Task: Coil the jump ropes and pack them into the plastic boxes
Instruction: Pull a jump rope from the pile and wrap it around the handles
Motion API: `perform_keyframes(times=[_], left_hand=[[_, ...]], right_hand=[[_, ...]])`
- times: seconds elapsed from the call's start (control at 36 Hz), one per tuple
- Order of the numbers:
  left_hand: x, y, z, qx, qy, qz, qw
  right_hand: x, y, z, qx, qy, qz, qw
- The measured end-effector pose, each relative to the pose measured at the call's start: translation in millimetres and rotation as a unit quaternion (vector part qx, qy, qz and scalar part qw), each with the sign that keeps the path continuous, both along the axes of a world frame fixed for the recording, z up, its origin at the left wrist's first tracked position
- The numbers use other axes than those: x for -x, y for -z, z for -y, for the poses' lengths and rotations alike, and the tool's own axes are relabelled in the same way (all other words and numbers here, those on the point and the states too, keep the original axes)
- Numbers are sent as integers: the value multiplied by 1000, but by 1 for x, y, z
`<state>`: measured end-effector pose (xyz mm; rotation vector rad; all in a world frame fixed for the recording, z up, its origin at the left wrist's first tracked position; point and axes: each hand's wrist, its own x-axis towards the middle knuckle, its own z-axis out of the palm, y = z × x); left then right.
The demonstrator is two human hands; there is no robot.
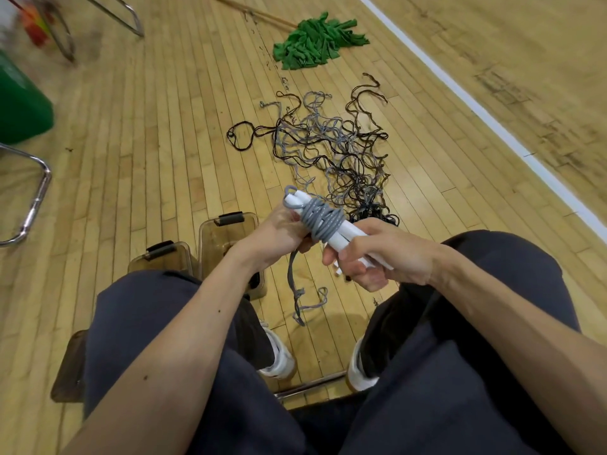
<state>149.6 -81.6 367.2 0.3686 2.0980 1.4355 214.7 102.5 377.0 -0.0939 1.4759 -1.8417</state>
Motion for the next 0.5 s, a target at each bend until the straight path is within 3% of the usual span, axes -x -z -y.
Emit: perform_keyframes(times=[0.33, 0.5], left_hand=[[4, 5, -4, 25, -3, 26, 999], [0, -2, -5, 10, 34, 73, 997]], right_hand=[[4, 5, 4, -119, 123, -79, 982], [9, 9, 2, -148, 207, -69, 964]])
